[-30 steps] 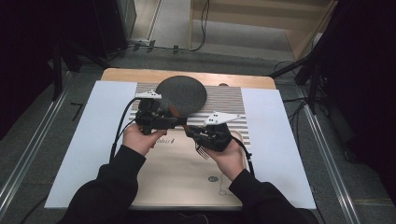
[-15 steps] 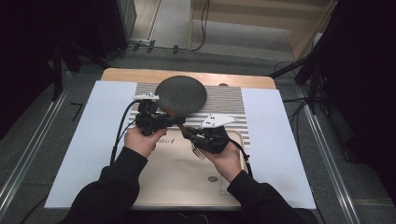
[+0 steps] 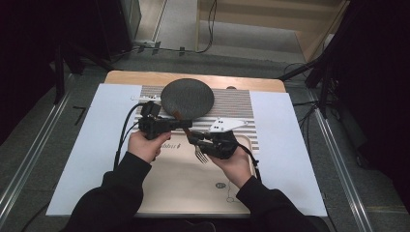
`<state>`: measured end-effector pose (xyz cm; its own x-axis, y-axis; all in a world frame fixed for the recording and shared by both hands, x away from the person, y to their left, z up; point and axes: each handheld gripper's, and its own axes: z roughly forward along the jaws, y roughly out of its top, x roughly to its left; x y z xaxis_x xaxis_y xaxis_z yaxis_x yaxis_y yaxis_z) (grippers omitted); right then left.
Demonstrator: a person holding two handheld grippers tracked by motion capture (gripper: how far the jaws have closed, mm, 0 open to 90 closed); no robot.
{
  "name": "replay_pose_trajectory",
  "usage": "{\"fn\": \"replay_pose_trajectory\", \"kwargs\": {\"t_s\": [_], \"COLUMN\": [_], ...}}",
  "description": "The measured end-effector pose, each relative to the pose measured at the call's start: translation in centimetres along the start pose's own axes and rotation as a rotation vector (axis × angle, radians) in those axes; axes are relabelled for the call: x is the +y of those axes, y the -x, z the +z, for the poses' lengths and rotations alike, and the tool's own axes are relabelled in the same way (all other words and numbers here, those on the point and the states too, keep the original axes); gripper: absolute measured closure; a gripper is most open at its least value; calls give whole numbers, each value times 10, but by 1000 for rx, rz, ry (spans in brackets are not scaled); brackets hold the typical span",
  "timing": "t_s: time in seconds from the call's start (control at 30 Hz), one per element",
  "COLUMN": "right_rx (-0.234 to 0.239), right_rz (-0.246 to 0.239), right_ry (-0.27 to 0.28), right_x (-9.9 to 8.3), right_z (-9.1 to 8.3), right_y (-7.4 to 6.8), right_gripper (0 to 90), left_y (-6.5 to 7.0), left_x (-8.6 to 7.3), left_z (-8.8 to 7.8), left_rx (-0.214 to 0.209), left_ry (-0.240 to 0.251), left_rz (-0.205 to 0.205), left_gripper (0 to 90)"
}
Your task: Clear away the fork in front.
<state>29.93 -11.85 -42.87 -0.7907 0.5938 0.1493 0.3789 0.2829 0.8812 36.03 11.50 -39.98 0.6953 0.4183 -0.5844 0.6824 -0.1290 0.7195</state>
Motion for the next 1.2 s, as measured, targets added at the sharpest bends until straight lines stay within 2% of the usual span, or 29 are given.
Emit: {"fn": "replay_pose_trajectory", "kwargs": {"t_s": [0.1, 0.17, 0.27, 0.47, 0.73, 1.0, 1.2], "right_rx": [12, 16, 33, 35, 58, 40, 48], "right_rz": [5, 17, 24, 33, 57, 92, 107], "right_ry": [-12, -24, -36, -65, -105, -116, -127], "right_x": [0, -1, -4, -11, -26, -43, -52], "right_z": [-2, -4, -8, -21, -37, -51, -63], "right_y": [3, 6, 11, 17, 25, 33, 34], "right_gripper": [576, 543, 473, 443, 328, 300, 271], "left_y": [0, 0, -1, -3, -4, -3, 0], "left_x": [1, 2, 3, 4, 3, -3, -11], "left_z": [-3, -6, -8, -13, -17, -14, -11], "left_rx": [0, 8, 22, 24, -19, -66, -91], "left_ry": [9, 3, -11, -31, -66, -116, -158], "left_rz": [10, 26, 29, 33, 21, 8, 14], "left_gripper": [798, 797, 797, 797, 798, 798, 798]}}
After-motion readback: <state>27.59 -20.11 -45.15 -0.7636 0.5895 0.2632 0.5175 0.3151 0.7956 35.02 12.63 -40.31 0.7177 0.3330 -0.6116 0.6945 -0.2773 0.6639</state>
